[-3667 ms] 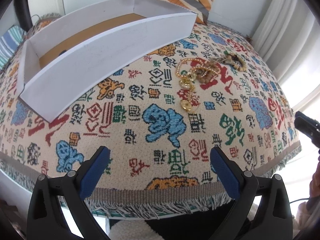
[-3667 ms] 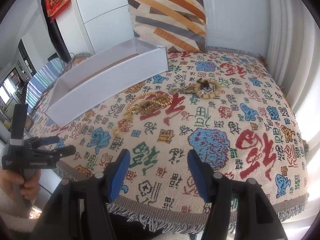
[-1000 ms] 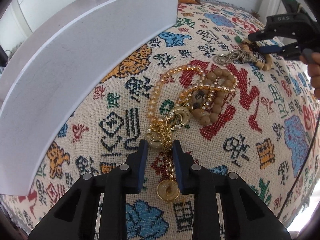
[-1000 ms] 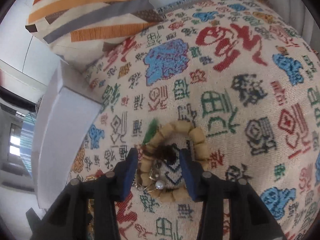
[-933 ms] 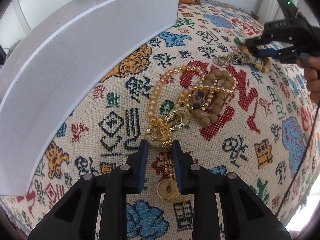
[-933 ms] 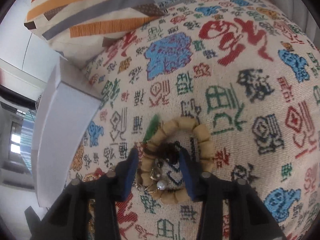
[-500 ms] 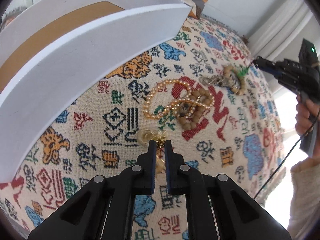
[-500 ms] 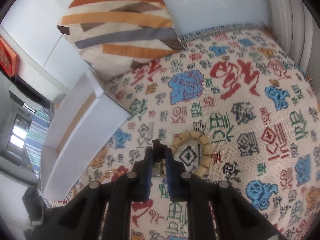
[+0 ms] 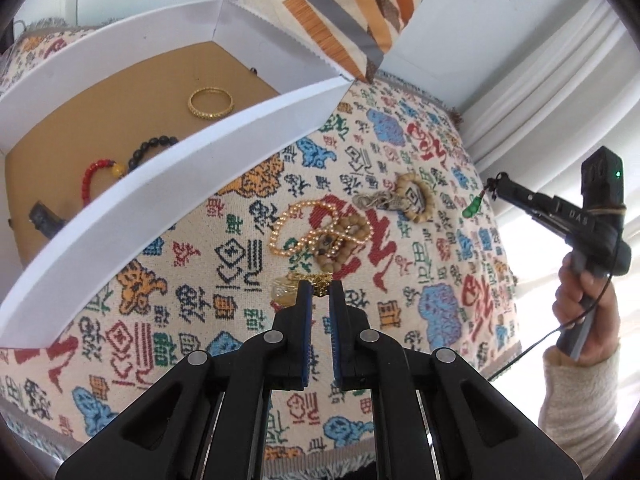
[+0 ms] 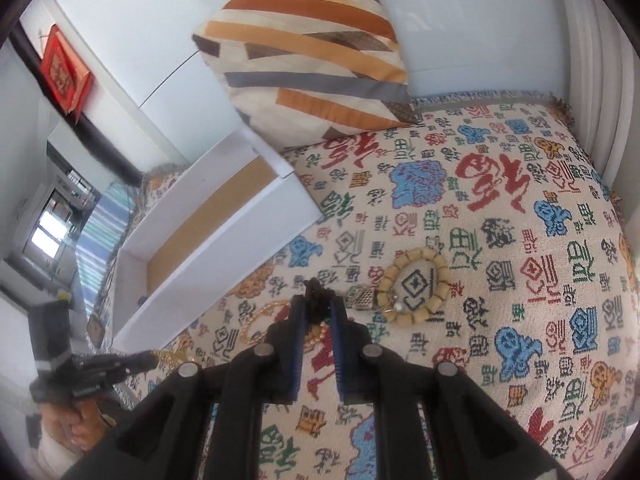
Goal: Organize jewelry
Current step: 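Carry both pieces over the white box and open both tools, then withdraw both tools from the box back over the jewelry pile, then grasp the silver filigree pendant with the left tool while the right tool grasps the light wooden bead bracelet, then carry both pieces into the white box and open both tools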
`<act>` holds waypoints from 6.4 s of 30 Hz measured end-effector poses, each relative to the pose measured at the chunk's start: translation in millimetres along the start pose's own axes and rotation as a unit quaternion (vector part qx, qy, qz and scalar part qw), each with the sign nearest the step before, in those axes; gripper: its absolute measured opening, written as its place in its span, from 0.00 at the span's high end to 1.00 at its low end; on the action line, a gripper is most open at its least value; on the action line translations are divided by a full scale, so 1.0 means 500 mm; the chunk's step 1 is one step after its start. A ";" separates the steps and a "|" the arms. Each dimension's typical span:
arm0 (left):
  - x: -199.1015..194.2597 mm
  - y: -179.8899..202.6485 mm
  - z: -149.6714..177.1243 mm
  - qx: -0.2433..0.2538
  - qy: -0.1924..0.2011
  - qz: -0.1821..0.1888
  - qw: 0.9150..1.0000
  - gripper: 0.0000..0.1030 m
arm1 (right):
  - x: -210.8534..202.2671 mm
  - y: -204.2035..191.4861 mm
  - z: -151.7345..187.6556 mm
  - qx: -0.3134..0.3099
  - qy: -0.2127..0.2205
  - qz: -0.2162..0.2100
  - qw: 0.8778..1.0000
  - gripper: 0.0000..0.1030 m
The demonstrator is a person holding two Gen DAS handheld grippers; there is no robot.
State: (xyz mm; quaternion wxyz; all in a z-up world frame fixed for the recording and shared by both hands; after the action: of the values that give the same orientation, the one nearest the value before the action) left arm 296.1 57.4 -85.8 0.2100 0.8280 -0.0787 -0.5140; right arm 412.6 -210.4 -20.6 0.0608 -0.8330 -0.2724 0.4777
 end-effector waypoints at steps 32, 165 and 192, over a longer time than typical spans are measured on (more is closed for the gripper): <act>-0.145 -0.354 -0.282 -0.117 0.094 -0.095 0.984 0.94 | 0.309 -0.567 -0.162 -0.210 -0.079 -0.077 0.971 0.88; 0.337 0.292 -0.153 0.264 -0.031 -0.016 0.964 0.63 | 0.098 0.190 -0.030 0.007 -0.027 0.157 0.987 0.86; -0.167 -0.138 -0.199 0.042 0.057 -0.132 0.989 0.63 | 0.004 -0.247 -0.150 -0.143 0.028 0.057 0.988 0.86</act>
State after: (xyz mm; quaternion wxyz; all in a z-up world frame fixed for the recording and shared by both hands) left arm 339.7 175.0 -8.8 0.1092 0.8674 0.0215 -0.4850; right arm 426.5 -93.2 62.9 -0.0788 -0.8603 -0.2878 0.4134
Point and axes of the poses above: each gripper's, at about its wrist camera, not at the fingertips, and x roughly the way its jaws point, y to its right, z to its underside, the point moved 6 cm from there along x, roughly the way its jaws point, and after that the axes turned 3 degrees about -x, right-handed, at the moved point
